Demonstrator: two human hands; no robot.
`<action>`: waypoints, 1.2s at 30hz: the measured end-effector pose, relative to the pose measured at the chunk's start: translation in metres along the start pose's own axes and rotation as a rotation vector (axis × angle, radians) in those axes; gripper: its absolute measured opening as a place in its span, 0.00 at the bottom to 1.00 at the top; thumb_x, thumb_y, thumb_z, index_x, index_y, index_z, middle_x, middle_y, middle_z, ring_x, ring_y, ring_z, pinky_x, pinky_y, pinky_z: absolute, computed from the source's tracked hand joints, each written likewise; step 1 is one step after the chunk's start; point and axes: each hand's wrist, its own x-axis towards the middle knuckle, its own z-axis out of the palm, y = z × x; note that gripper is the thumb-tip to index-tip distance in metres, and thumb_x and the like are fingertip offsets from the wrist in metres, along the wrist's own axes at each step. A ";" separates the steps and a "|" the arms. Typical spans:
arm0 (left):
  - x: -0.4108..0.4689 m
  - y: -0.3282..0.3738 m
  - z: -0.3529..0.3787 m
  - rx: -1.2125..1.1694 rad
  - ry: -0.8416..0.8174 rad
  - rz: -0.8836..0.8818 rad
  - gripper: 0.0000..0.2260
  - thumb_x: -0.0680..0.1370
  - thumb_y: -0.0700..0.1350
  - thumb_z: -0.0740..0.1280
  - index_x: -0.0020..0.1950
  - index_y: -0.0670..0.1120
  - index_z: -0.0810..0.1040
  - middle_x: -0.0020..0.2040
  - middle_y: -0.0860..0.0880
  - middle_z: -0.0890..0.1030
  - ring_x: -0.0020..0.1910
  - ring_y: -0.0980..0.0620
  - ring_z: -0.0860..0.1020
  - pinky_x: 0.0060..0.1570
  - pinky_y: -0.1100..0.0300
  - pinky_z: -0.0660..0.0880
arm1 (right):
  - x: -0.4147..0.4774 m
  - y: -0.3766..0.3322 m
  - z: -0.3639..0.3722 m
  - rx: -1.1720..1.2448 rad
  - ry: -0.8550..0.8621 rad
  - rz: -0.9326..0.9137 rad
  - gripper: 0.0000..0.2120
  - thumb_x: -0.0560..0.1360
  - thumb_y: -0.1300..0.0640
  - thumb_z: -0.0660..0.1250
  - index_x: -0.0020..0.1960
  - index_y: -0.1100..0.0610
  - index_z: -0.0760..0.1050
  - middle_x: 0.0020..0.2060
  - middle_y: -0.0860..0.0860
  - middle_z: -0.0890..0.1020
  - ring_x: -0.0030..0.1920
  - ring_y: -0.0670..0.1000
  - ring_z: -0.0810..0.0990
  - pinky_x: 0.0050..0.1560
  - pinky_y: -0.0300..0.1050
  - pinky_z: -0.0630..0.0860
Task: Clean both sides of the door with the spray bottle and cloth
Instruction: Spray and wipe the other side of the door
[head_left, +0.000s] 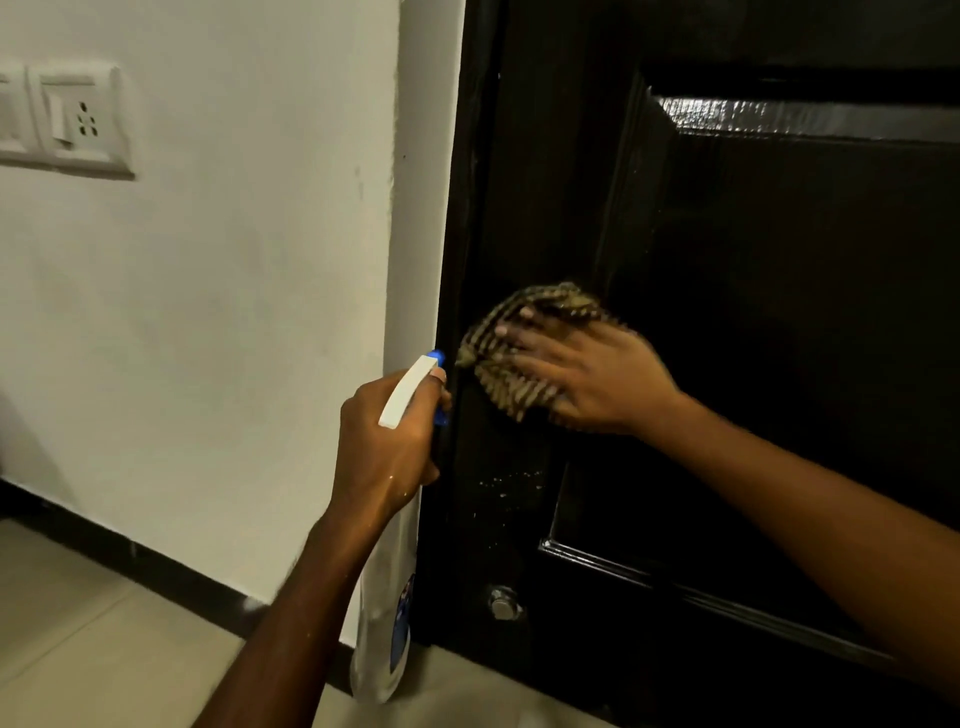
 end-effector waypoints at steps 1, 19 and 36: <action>-0.002 -0.003 0.001 -0.006 -0.010 -0.010 0.13 0.81 0.47 0.61 0.49 0.41 0.82 0.41 0.45 0.82 0.25 0.54 0.78 0.26 0.67 0.75 | 0.005 0.012 -0.009 -0.009 0.016 0.087 0.29 0.81 0.40 0.52 0.81 0.45 0.59 0.81 0.47 0.58 0.81 0.52 0.54 0.72 0.50 0.60; -0.044 -0.076 0.018 -0.057 -0.147 -0.015 0.25 0.71 0.58 0.62 0.54 0.39 0.81 0.40 0.45 0.82 0.27 0.57 0.79 0.27 0.71 0.74 | -0.070 -0.086 0.013 0.078 -0.030 0.224 0.30 0.81 0.40 0.55 0.81 0.45 0.58 0.81 0.45 0.56 0.81 0.49 0.53 0.67 0.48 0.62; -0.056 -0.141 0.013 -0.009 -0.110 -0.127 0.17 0.75 0.52 0.65 0.56 0.41 0.77 0.41 0.52 0.79 0.34 0.63 0.80 0.32 0.74 0.74 | -0.009 -0.138 0.018 0.175 -0.047 0.543 0.35 0.79 0.43 0.57 0.83 0.46 0.48 0.82 0.49 0.50 0.82 0.55 0.47 0.79 0.53 0.44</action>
